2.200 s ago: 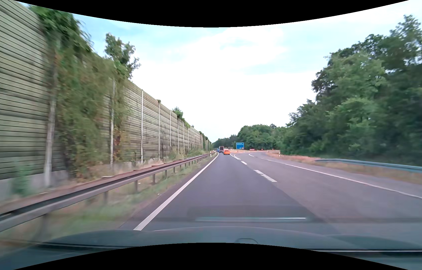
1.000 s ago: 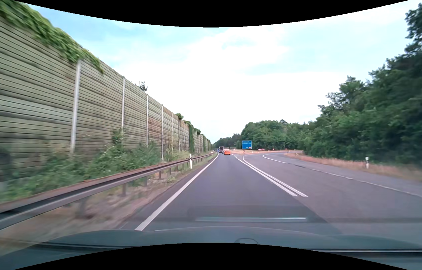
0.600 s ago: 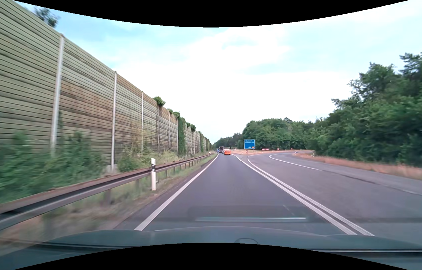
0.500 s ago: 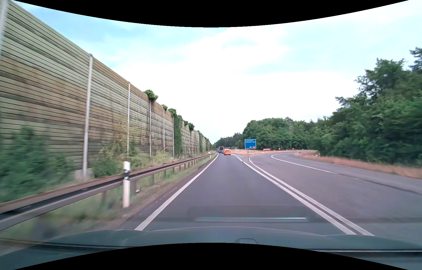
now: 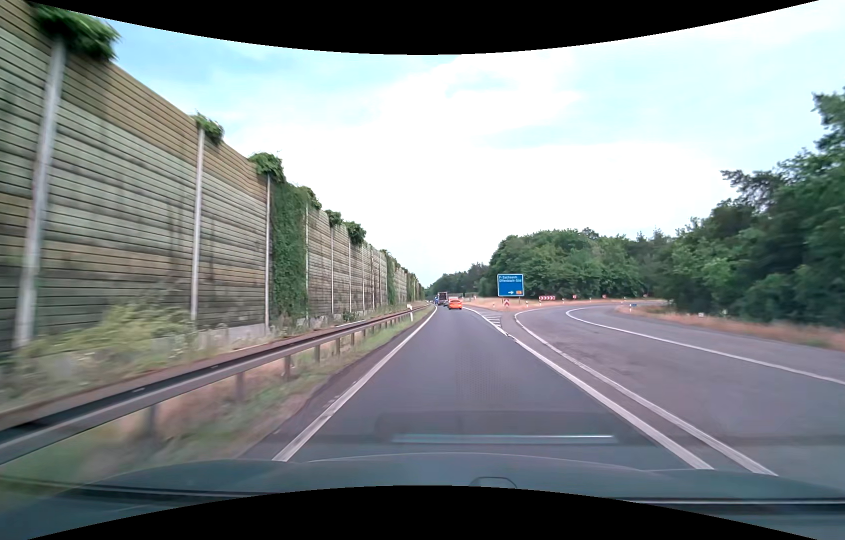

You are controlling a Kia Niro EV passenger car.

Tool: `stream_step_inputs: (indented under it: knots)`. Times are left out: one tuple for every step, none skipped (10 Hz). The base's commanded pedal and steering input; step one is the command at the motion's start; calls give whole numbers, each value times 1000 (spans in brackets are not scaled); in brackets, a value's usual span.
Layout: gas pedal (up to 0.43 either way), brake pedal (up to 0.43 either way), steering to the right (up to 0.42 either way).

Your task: Follow the waypoints while adhering to traffic rules and regulations

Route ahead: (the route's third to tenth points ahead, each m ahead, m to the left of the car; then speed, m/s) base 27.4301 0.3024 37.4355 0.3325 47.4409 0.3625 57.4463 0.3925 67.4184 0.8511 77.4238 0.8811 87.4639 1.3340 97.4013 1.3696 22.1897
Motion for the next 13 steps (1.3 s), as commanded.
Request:
stream_step_inputs:
  knots:
    - [39, 0, -7]
    - [39, 0, -7]
    - [47, 0, -7]
    - [47, 0, -7]
    - [47, 0, -7]
    - [47, 0, -7]
    - [47, 0, -7]
    - [47, 0, -7]
    - [47, 0, -8]
    - [47, 0, -7]
    - [47, 0, -7]
    - [47, 0, -8]
    - [47, 0, -8]
